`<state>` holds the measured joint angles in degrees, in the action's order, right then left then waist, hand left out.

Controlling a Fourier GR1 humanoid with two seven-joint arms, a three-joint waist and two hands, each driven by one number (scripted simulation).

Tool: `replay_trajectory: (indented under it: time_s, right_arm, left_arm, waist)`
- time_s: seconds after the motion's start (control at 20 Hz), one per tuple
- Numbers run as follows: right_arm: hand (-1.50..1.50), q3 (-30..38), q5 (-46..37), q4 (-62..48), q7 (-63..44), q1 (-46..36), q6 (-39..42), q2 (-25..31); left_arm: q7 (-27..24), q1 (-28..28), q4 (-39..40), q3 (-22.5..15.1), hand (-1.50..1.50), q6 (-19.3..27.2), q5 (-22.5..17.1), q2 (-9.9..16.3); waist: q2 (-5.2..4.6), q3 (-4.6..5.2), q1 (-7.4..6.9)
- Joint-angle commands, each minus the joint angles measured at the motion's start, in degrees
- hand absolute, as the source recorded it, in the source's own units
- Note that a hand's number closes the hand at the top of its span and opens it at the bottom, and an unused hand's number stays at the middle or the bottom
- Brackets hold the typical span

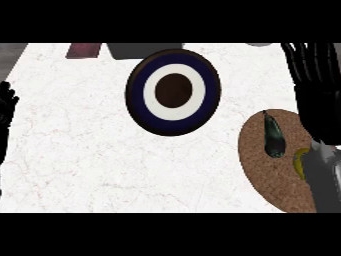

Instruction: Pick the lemon from the placemat and place it in the plate

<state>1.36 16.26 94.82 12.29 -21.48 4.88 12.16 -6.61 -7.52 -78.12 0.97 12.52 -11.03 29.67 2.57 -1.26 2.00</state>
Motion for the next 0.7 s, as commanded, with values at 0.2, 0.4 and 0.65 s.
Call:
replay_trajectory:
  time_s: [0.2, 0.4, 0.65]
  right_arm:
    - [1.5, -0.01, -11.52, -11.15, -3.5, 0.87, -8.15, 1.85]
    - [1.5, -3.78, -32.26, -18.43, -13.83, 6.97, -13.53, 16.42]
    - [-1.5, -0.65, -33.46, -21.67, -9.99, 9.11, -40.49, -6.52]
  left_arm:
    - [3.82, -7.03, -8.45, -4.3, 0.0, -3.77, -0.39, -1.11]
    - [3.44, -6.89, -8.21, -4.03, 0.0, -5.51, -1.51, -0.25]
    - [7.65, -7.13, -10.99, -6.9, 0.0, -6.8, -3.02, -2.58]
  waist:
    - [-2.81, 1.23, -2.18]
    - [-4.09, 2.38, -0.51]
    - [-2.78, 1.08, -2.51]
